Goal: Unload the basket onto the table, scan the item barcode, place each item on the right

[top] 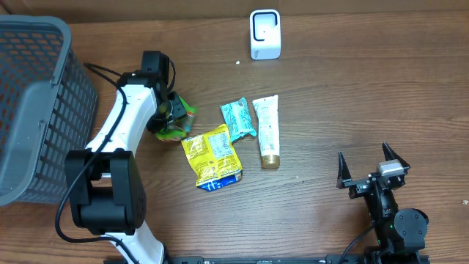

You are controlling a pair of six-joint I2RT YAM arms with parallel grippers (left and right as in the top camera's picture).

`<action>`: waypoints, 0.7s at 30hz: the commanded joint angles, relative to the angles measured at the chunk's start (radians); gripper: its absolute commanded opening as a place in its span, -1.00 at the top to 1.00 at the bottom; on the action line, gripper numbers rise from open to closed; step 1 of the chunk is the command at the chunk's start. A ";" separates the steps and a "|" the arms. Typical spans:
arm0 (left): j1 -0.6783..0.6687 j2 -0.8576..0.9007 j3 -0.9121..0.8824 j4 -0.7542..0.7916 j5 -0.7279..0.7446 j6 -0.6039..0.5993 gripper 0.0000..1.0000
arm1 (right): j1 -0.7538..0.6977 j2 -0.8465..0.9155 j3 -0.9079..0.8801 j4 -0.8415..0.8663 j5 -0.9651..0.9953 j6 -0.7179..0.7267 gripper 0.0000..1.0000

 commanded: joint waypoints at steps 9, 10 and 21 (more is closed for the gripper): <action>0.042 -0.098 0.388 -0.295 -0.049 0.081 -0.53 | 0.005 -0.012 -0.011 0.004 -0.005 0.003 -1.00; 0.042 -0.113 0.447 -0.333 -0.050 0.105 -0.53 | 0.005 -0.012 -0.011 0.005 -0.005 0.003 -1.00; 0.069 -0.301 0.828 -0.558 -0.055 0.472 -0.75 | 0.005 -0.012 -0.011 0.005 -0.005 0.003 -1.00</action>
